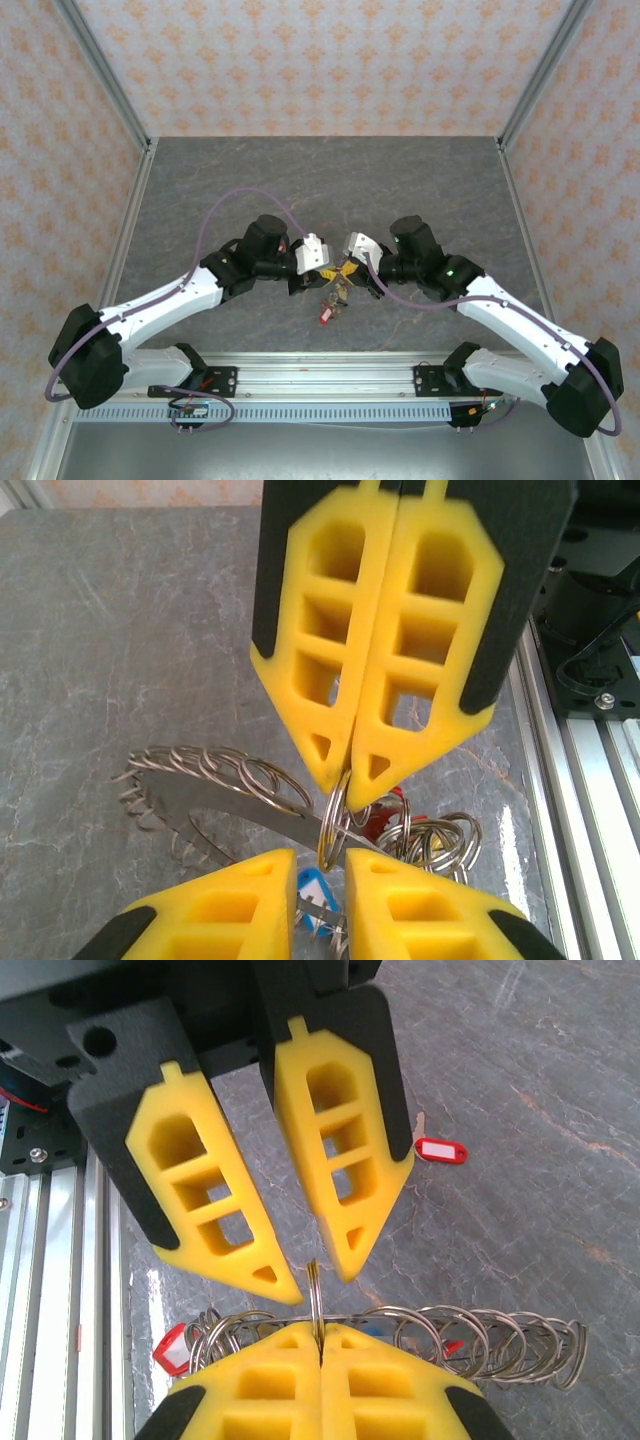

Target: Put the keys on the keyring

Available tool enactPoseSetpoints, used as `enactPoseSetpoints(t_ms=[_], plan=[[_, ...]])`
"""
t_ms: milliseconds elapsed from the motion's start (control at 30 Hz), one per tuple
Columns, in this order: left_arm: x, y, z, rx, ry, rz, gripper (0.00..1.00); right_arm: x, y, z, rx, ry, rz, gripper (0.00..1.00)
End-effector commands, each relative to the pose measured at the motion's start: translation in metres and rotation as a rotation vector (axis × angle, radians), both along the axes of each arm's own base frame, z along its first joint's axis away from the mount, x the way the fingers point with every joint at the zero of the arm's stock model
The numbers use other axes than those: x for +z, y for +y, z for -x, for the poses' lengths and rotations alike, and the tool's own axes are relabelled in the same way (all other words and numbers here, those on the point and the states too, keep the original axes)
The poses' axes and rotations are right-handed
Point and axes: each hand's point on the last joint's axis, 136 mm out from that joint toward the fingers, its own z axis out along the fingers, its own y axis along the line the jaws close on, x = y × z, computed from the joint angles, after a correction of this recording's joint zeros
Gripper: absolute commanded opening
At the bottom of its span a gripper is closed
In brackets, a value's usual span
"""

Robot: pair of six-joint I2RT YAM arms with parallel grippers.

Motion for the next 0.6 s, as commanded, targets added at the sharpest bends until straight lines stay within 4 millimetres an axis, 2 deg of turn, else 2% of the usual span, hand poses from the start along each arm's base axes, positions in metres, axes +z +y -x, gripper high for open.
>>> enactPoseSetpoints(t_ms=[0, 400, 567], plan=[[0.018, -0.002, -0.002, 0.007, -0.040, 0.060, 0.21, 0.027, 0.009, 0.000, 0.047, -0.058, -0.057, 0.00], [0.004, -0.004, 0.000, -0.030, -0.007, 0.007, 0.20, 0.036, 0.017, -0.001, 0.073, -0.062, -0.107, 0.00], [0.000, -0.004, 0.001, -0.039, 0.000, -0.011, 0.13, 0.037, 0.019, -0.001, 0.075, -0.069, -0.115, 0.00]])
